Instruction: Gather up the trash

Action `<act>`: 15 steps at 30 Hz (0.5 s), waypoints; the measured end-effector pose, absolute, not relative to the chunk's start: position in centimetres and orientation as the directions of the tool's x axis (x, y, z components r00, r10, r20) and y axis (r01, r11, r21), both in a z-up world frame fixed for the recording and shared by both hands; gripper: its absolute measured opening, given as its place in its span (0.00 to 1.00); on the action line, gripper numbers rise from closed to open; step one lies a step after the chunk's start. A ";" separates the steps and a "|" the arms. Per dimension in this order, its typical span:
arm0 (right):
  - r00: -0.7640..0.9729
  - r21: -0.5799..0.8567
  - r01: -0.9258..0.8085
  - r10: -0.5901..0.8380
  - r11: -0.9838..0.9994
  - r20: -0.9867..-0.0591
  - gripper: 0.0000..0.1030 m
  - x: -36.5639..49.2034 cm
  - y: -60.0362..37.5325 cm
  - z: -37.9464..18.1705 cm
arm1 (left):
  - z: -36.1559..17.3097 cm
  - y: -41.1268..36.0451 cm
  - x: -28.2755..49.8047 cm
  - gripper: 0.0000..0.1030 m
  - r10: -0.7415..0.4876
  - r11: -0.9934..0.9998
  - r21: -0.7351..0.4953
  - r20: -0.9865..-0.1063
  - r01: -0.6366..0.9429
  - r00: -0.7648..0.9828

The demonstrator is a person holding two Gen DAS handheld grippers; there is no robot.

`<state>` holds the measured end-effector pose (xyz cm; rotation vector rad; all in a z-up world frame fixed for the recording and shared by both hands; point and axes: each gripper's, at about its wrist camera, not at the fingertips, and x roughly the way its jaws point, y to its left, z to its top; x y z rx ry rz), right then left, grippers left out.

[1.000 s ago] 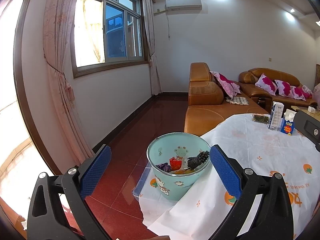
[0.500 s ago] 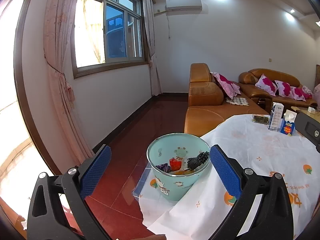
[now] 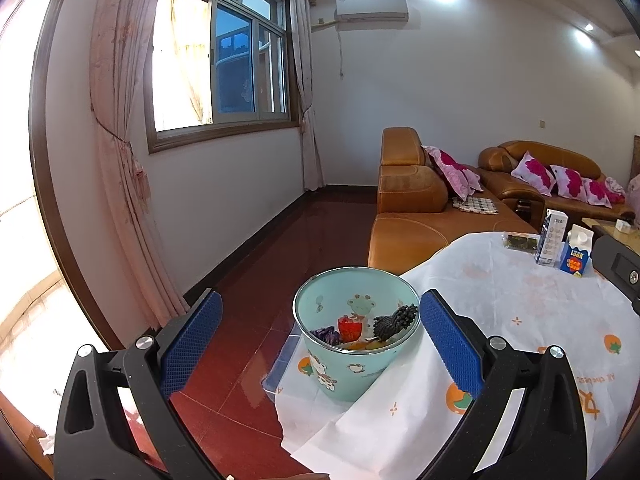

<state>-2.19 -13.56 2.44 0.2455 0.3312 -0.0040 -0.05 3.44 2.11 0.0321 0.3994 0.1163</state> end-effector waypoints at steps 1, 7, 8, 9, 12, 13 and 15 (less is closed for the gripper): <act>0.946 0.238 0.044 0.036 0.970 -0.322 0.86 -2.2 -13.6 2.4 | 2.1 3.4 -0.1 0.94 0.118 0.993 0.055 -0.386 -0.105 0.915; 0.946 0.238 0.046 0.034 0.970 -0.322 0.86 -2.3 -13.6 2.4 | 2.2 3.3 -0.1 0.94 0.122 0.992 0.062 -0.382 -0.106 0.916; 0.946 0.237 0.047 0.033 0.970 -0.322 0.86 -2.3 -13.6 2.4 | 2.2 3.3 -0.1 0.94 0.125 0.992 0.064 -0.383 -0.108 0.915; 0.946 0.237 0.048 0.032 0.970 -0.322 0.86 -2.3 -13.6 2.3 | 2.1 3.3 -0.1 0.94 0.125 0.992 0.063 -0.384 -0.109 0.915; 0.946 0.238 0.048 0.032 0.970 -0.322 0.86 -2.3 -13.6 2.3 | 2.1 3.3 0.0 0.94 0.116 0.993 0.054 -0.390 -0.103 0.914; 0.946 0.238 0.049 0.032 0.970 -0.323 0.86 -2.3 -13.6 2.3 | 2.1 3.4 0.0 0.94 0.105 0.994 0.045 -0.396 -0.095 0.912; 0.946 0.241 0.050 0.032 0.969 -0.324 0.86 -2.4 -13.7 2.3 | 2.0 3.5 0.1 0.94 0.079 0.997 0.031 -0.408 -0.073 0.910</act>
